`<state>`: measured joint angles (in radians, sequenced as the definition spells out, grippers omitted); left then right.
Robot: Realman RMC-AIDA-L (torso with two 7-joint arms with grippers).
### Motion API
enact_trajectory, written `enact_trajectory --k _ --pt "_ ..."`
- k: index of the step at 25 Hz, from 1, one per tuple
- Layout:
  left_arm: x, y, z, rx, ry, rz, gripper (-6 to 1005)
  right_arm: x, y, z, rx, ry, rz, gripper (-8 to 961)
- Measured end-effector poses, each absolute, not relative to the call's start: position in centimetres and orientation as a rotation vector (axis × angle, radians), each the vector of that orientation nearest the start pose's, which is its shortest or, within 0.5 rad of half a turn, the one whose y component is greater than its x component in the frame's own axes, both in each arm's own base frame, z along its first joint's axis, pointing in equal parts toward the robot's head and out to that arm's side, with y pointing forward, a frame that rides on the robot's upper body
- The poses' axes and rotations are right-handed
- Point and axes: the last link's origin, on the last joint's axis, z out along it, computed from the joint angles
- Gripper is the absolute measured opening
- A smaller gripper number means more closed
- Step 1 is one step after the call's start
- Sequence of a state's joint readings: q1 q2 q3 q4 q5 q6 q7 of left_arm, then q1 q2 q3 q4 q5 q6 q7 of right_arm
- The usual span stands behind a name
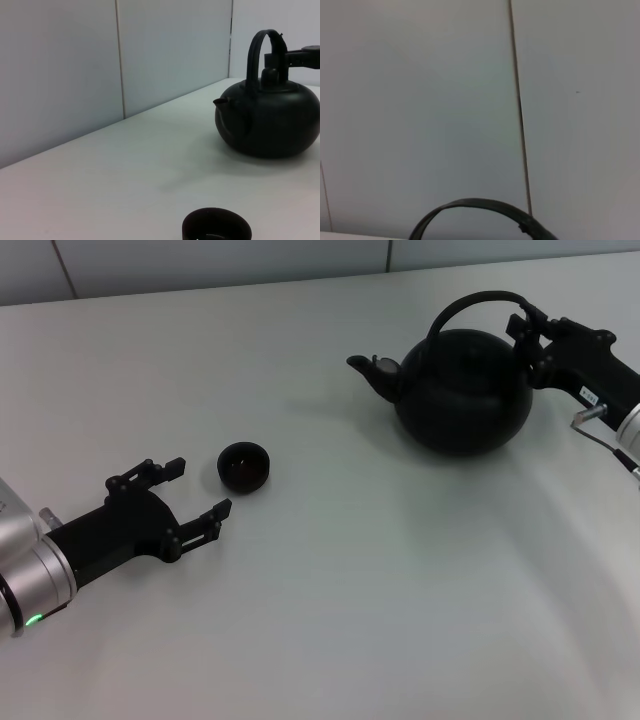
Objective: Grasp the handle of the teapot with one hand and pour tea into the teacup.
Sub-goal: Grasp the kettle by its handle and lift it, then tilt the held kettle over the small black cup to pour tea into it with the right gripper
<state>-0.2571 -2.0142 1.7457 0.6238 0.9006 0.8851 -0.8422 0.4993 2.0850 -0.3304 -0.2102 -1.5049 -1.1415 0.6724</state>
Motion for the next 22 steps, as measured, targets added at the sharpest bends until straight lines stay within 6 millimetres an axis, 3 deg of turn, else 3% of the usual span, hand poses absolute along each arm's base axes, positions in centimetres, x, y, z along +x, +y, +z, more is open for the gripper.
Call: enact_trajectory --k 8,15,22 --pt "-29.5 29.8 -7.1 -2.466 -0.433 -0.513 797 33.4 34.8 0.3 -1.859 0.596 0.710 118" --pt "-29.5 29.8 -7.1 -2.466 -0.432 -0.514 797 32.0 34.8 0.7 -1.867 0.518 0.791 117" --pt "-29.6 29.7 -7.2 -2.481 -0.434 -0.504 797 29.2 37.2 1.3 -1.912 0.376 0.815 116"
